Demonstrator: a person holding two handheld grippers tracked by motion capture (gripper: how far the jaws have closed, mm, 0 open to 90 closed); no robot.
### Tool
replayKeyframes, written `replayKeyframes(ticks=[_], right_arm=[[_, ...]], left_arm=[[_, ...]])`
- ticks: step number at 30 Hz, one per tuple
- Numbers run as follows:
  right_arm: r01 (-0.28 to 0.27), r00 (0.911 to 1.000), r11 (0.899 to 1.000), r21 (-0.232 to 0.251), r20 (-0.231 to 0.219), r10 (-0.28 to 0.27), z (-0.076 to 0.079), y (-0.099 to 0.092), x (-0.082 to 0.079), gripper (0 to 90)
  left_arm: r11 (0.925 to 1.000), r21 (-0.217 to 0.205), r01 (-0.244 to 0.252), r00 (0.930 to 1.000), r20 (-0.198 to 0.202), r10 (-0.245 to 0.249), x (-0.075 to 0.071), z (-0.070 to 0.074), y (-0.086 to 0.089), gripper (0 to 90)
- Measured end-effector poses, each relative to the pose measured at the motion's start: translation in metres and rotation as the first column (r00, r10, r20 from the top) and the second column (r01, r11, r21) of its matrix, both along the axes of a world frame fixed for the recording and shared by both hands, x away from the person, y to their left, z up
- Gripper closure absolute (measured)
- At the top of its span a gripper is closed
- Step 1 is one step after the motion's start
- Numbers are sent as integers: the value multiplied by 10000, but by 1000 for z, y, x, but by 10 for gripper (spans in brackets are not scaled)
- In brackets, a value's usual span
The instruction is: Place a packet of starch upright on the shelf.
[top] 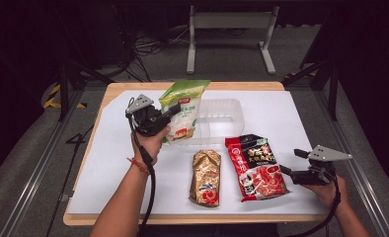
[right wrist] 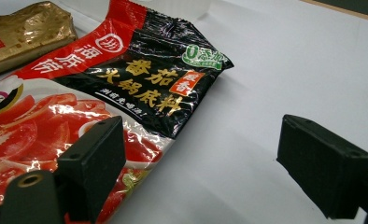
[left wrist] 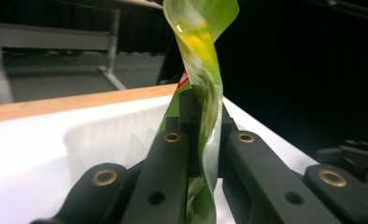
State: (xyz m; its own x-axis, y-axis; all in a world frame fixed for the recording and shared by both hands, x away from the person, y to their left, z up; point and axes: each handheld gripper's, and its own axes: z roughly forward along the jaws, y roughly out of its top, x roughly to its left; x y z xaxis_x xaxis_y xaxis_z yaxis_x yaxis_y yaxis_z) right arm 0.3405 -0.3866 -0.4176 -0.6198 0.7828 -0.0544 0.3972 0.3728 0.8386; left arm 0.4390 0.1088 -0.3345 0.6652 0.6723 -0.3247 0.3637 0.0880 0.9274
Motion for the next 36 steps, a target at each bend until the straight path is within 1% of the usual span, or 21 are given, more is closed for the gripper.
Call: replayKeyframes(ticks=[1, 4, 5, 7, 9, 11, 13, 15, 16, 18, 20, 22, 23, 25, 26, 27, 29, 31, 33, 34, 36], right_arm=[[-12, 10000, 10000, 1, 2, 12, 0, 0, 0, 159], [-57, 10000, 10000, -36, -16, 57, 0, 0, 0, 159], [-57, 10000, 10000, -36, -16, 57, 0, 0, 0, 159], [-140, 9999, 9999, -98, 29, 141, 1, 2, -1, 160], [-178, 9998, 9996, -208, 67, 180, 1, 3, -1, 160], [-182, 9998, 9996, -235, 47, 183, 0, 4, -1, 160], [-165, 9998, 9995, -283, 74, 167, 0, 4, -2, 160], [-116, 9999, 9997, -204, 65, 118, 0, 3, -2, 160], [-82, 9999, 9998, -165, 68, 83, 0, 2, -2, 160], [-22, 10000, 9999, -133, 62, 23, 0, 1, -2, 160], [-25, 10000, 10000, -91, 73, 26, 0, 1, -2, 159], [-17, 10000, 10000, -92, 62, 17, 0, 1, -2, 160], [-7, 10000, 9999, -101, 63, 8, 0, 1, -2, 160], [-28, 10000, 10000, -86, 62, 29, 0, 1, -2, 160], [-31, 10000, 9999, -123, 70, 32, 0, 1, -2, 160], [-47, 9999, 9999, -128, 88, 48, 0, 1, -2, 160], [-49, 9999, 9999, -144, 87, 51, 0, 1, -2, 160], [-47, 10000, 9999, -140, 75, 48, 0, 1, -2, 160], [-50, 10000, 9999, -164, 56, 51, -1, 1, -2, 160], [-59, 10000, 9999, -161, 55, 60, -1, 1, -2, 160], [-85, 9999, 9998, -168, 69, 86, -1, 1, -2, 160]], left_arm=[[9999, -62, -80, 10000, -26, 80, 3, 0, -1, 891], [9998, -5, -201, 9998, 32, 201, 8, 0, -3, 891], [9995, -76, -301, 9995, -59, 301, 11, 0, -6, 891], [9984, 134, -555, 9985, -40, 555, 18, -1, -12, 891], [9966, 119, -811, 9966, -113, 812, 23, -1, -16, 891], [9943, 323, -1019, 9948, 4, 1020, 28, -1, -21, 891], [9896, 603, -1309, 9914, 127, 1303, 32, 0, -27, 892], [9850, 637, -1605, 9870, 123, 1601, 36, 1, -30, 892], [9819, 709, -1754, 9845, 143, 1748, 38, 2, -32, 892], [9741, 1012, -2022, 9792, 356, 1995, 42, 5, -35, 893], [9714, 994, -2158, 9764, 300, 2139, 48, 7, -39, 893], [9641, 1181, -2378, 9712, 442, 2341, 52, 9, -43, 893], [9573, 1277, -2595, 9655, 539, 2546, 55, 9, -46, 892], [9543, 1153, -2756, 9613, 390, 2729, 61, 9, -50, 892], [9487, 1185, -2930, 9561, 402, 2903, 63, 9, -53, 893], [9471, 1176, -2986, 9544, 356, 2965, 65, 9, -56, 892], [9484, 1071, -2984, 9544, 287, 2971, 68, 7, -59, 893], [9429, 1118, -3138, 9495, 329, 3121, 71, 6, -65, 893], [9429, 985, -3181, 9480, 225, 3175, 72, 3, -70, 892], [9459, 942, -3104, 9505, 163, 3103, 73, 0, -72, 892], [9453, 921, -3130, 9492, -29, 3146, 74, -4, -73, 891]])
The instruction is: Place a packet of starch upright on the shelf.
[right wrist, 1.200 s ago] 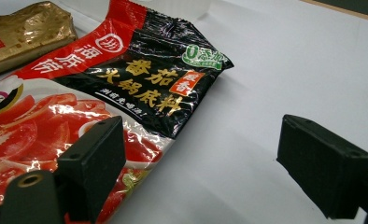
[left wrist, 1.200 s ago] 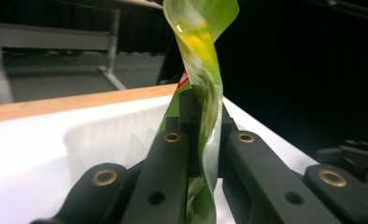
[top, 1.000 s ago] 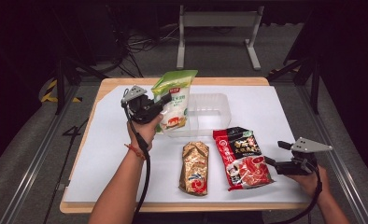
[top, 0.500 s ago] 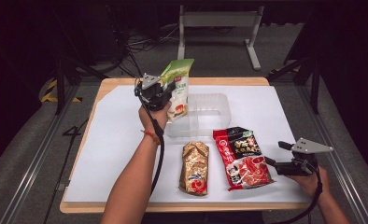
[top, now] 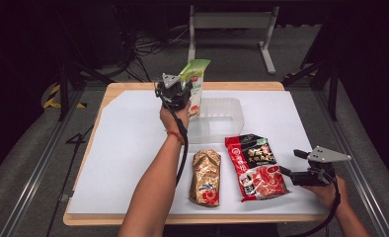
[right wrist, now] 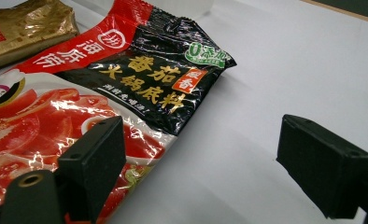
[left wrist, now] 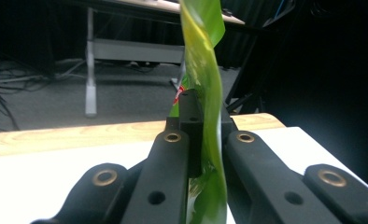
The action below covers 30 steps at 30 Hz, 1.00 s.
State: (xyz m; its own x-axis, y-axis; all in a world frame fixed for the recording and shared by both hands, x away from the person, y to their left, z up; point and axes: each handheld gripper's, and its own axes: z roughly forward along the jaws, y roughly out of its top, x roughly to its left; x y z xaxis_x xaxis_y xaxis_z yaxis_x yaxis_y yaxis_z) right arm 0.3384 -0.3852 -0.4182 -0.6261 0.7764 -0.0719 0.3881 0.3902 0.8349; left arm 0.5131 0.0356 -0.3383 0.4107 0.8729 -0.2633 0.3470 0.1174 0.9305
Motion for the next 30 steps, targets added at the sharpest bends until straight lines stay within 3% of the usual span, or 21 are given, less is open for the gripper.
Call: replayKeyframes(ticks=[4, 7, 9, 11, 17, 20, 22, 25, 28, 30], right_arm=[[-26, 10000, 10000, -28, 35, 26, 0, 0, -1, 160], [-27, 10000, 10000, -32, 42, 27, 1, 0, -1, 160], [-4, 10000, 10000, 16, 23, 4, 0, 0, -1, 160], [-11, 10000, 10000, -28, 6, 11, 0, 0, 0, 160], [-54, 10000, 9999, -101, -6, 53, 0, 2, 1, 157], [-57, 10000, 9999, -116, -34, 57, -1, 2, 1, 157], [-47, 10000, 9999, -135, -52, 46, -1, 2, 1, 157], [-9, 10000, 9999, -120, -63, 8, -1, 2, 1, 157], [-23, 10000, 9998, -181, -82, 22, -2, 2, 1, 158], [-39, 10000, 9998, -190, -89, 37, -2, 2, 1, 160]], left_arm=[[9984, -413, 387, 9992, -106, -391, -2, -12, 4, 886], [9958, -435, 807, 9967, -37, -810, -8, -18, 9, 875], [9926, -185, 1202, 9925, -185, -1206, -13, -23, 13, 867], [9888, -265, 1471, 9891, -44, -1473, -20, -29, 20, 858], [9792, 224, 2016, 9794, 73, -2018, -34, -41, 43, 816], [9779, 473, 2039, 9789, 15, -2042, -37, -48, 52, 807], [9722, 542, 2277, 9735, 86, -2285, -40, -52, 59, 800], [9676, 841, 2381, 9705, 170, -2403, -44, -55, 61, 793], [9562, 1536, 2492, 9658, 331, -2570, -48, -57, 61, 792], [9548, 1502, 2566, 9643, 266, -2633, -48, -58, 61, 784]])
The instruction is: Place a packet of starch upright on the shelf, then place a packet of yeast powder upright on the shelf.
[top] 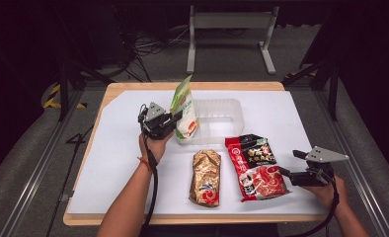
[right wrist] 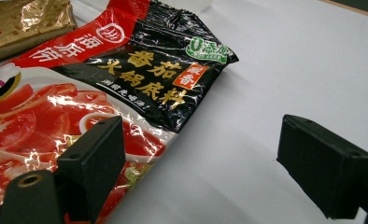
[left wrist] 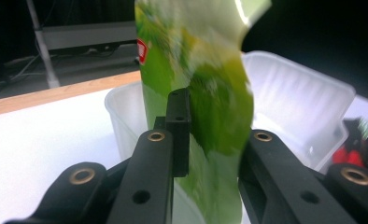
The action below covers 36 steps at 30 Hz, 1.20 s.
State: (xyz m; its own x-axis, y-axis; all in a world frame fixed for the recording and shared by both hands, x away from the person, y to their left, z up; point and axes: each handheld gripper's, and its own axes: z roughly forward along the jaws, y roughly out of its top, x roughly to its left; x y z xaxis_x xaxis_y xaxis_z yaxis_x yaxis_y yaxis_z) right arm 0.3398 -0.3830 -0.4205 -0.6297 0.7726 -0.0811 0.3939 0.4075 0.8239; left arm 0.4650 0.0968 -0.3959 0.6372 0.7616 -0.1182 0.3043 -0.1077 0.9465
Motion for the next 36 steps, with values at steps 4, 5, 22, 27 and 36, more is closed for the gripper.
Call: replayKeyframes(ticks=[4, 5, 22, 27, 36], right_arm=[[-79, 10000, 10000, -14, -39, 79, -1, 1, 1, 185], [-107, 9999, 9999, -27, -31, 107, 0, 1, 1, 196], [-693, 9976, 9976, 71, -17, 693, 2, 4, -1, 376], [-628, 9980, 9980, 94, -100, 629, 1, 4, 0, 371], [-580, 9983, 9983, 45, -91, 580, 2, 5, 0, 338]], left_arm=[[9999, 92, 51, 10000, -85, -51, 1, -2, 2, 755], [9999, 147, 68, 10000, -19, -67, 1, -2, 2, 750], [9804, 1490, 1292, 9873, 732, -1412, -39, 20, 20, 430], [9752, 1338, 1764, 9825, 355, -1826, -52, 16, 35, 352], [9581, 1731, 2284, 9733, -179, -2288, -79, -2, 51, 265]])
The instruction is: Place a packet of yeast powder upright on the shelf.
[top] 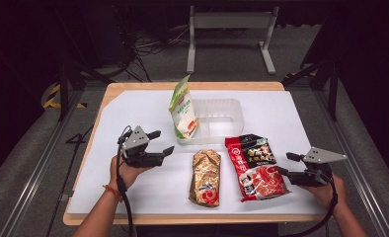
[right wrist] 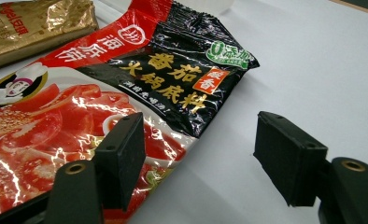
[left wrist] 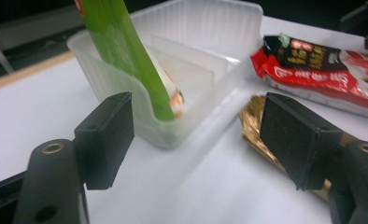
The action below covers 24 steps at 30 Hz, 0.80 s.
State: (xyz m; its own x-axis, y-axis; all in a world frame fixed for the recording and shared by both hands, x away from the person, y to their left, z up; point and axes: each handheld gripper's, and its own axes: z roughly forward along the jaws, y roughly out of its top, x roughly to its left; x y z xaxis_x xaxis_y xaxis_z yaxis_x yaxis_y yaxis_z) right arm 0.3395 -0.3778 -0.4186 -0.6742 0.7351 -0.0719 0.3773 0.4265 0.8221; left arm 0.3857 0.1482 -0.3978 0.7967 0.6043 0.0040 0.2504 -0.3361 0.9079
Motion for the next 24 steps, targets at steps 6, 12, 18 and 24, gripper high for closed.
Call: replayKeyframes(ticks=[6, 12, 18, 24], right_arm=[[13, 10000, 9997, -251, -53, -14, -2, 1, -1, 321], [-34, 10000, 9998, -213, -90, 32, -2, 2, 0, 315], [-153, 9998, 9992, -364, -139, 148, -3, 5, 0, 310], [-175, 9997, 9990, -400, -158, 169, -4, 5, -1, 309]], left_arm=[[9954, 99, 953, 9919, -849, -942, -3, -16, -4, 268], [9838, 243, 1775, 9636, -2072, -1687, 4, -34, -21, 246], [9762, -332, 2144, 9402, -2639, -2155, 17, -35, -47, 242], [9736, -180, 2275, 9262, -3048, -2220, 29, -40, -76, 236]])
